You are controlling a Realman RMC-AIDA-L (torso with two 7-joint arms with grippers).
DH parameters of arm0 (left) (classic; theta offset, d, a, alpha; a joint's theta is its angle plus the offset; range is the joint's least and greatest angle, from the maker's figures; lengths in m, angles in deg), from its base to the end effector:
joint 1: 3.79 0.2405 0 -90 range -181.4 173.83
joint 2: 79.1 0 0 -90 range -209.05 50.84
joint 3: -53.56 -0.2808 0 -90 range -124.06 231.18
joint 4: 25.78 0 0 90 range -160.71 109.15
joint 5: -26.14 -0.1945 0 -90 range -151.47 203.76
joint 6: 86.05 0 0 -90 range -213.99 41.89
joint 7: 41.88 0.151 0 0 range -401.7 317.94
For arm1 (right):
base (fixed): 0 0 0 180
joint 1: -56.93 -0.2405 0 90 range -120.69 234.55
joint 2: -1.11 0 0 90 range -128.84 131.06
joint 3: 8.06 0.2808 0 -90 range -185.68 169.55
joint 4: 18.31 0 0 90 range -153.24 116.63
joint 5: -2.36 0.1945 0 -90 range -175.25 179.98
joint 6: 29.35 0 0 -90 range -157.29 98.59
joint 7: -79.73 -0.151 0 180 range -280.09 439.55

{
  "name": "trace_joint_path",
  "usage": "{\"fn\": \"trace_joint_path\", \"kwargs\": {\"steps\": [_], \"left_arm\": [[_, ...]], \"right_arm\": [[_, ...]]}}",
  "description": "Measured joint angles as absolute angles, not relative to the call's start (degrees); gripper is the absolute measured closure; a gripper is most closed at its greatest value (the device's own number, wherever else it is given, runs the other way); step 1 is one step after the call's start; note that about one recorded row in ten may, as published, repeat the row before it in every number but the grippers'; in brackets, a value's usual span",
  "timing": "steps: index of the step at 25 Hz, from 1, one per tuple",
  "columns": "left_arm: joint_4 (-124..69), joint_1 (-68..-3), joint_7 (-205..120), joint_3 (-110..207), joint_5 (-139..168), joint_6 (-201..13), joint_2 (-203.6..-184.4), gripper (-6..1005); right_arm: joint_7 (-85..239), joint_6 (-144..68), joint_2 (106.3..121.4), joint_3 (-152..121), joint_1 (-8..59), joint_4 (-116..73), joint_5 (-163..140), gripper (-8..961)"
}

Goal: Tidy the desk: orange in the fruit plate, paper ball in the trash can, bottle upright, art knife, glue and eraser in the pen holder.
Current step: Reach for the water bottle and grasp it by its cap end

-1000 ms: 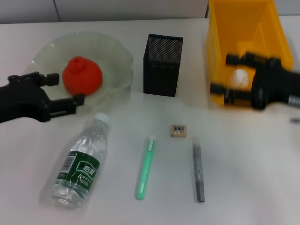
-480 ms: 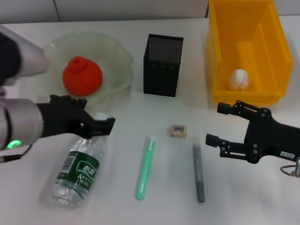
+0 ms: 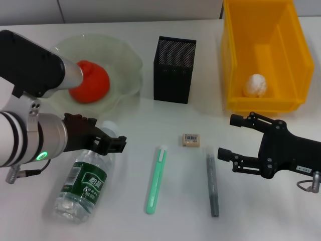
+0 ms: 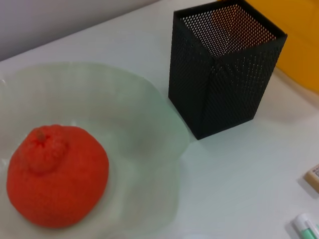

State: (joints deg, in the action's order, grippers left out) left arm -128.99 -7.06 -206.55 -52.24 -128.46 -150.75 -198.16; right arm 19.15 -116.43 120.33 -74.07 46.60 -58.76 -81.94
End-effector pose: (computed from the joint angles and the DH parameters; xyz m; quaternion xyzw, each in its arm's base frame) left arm -0.2193 0.2668 -0.0414 -0.8856 -0.3462 0.0628 0.3031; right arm 0.2926 0.2477 -0.0360 -0.9220 0.1436 0.3133 0.1765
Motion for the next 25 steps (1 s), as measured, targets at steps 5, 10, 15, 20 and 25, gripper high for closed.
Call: {"fn": "trace_joint_path", "kwargs": {"steps": [5, 10, 15, 20, 25], "left_arm": [[-127.23, -8.11, -206.61, -52.08, -128.12, -150.18, -198.19, 220], [-124.33, -10.17, -206.75, -52.13, -128.0, -149.32, -198.29, 221], [-121.91, -11.42, -206.8, -52.23, -128.03, -147.46, -198.28, 222], [-118.47, -13.61, -206.83, -52.29, -128.07, -146.28, -198.28, 223], [-115.75, -14.89, -206.84, -52.31, -128.07, -145.42, -198.28, 224]], "right_arm": [[19.18, -116.36, 120.35, -74.08, 45.99, -57.74, -82.54, 108], [19.2, -116.35, 120.38, -73.78, 45.46, -57.03, -84.03, 109], [19.22, -116.35, 120.38, -73.73, 45.44, -56.92, -84.05, 109], [19.25, -116.36, 120.38, -73.71, 45.47, -56.88, -84.05, 109], [19.26, -116.36, 120.38, -73.71, 45.49, -56.78, -84.05, 109]]}}
